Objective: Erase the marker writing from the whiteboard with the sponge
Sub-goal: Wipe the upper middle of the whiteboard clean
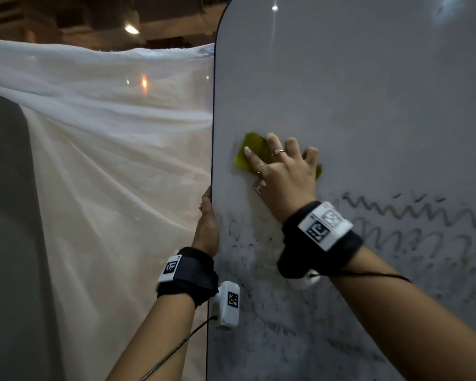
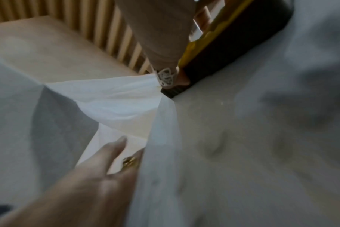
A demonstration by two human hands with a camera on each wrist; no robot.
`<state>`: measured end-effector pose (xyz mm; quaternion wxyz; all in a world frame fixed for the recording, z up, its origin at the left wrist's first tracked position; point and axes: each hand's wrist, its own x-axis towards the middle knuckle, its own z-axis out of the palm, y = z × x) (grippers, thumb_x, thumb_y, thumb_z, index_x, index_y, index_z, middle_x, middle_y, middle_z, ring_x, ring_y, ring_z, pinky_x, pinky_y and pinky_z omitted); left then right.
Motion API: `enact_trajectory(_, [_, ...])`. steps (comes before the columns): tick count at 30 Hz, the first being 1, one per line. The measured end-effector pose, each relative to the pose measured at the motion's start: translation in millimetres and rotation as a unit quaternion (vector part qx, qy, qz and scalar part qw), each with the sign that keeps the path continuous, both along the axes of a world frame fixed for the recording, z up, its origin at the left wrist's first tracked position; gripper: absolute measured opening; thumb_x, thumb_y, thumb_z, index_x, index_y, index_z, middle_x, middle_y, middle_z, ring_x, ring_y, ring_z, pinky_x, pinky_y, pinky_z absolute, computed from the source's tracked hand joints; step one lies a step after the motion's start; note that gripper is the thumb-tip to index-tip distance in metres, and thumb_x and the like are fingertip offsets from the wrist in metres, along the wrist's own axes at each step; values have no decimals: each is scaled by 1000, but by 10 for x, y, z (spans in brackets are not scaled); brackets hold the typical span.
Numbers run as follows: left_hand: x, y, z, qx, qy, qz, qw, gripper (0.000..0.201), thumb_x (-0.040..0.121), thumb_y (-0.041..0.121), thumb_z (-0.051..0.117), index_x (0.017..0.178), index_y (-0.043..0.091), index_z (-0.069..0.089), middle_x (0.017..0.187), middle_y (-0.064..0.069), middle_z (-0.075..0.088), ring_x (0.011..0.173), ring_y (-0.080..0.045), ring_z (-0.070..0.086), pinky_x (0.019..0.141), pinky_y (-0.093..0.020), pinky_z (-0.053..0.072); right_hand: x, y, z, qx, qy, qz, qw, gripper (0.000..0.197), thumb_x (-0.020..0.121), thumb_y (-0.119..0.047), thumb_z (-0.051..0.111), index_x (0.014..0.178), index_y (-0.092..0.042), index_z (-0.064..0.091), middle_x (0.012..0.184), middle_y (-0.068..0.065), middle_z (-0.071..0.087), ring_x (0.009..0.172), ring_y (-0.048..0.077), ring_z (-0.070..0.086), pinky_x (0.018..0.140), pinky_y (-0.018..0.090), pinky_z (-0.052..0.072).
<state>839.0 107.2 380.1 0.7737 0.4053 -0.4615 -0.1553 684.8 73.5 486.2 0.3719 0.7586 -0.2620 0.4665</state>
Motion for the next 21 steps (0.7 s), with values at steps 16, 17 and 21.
enact_trajectory(16, [-49,37,1,11,13,7,1000,52,84,67,21,123,45,49,131,9,55,130,-21,46,111,-51,32,-490,-234,-149,-58,-78,60,994,52,68,-33,52,119,-38,62,125,6,58,103,27,36,77,37,22])
enact_trajectory(17, [-50,30,4,6,13,9,1000,52,85,66,22,125,45,47,130,9,56,128,-21,47,110,-51,33,-460,-223,-114,-50,-92,59,993,53,68,-32,55,120,-37,61,126,6,56,103,27,35,77,36,21])
enact_trajectory(21, [-51,-6,-10,-2,29,9,1000,54,88,61,22,131,39,45,129,0,58,125,-26,50,107,-51,37,-170,-110,-438,-30,-97,53,993,63,65,-29,63,127,-36,56,130,6,39,105,29,36,78,38,24])
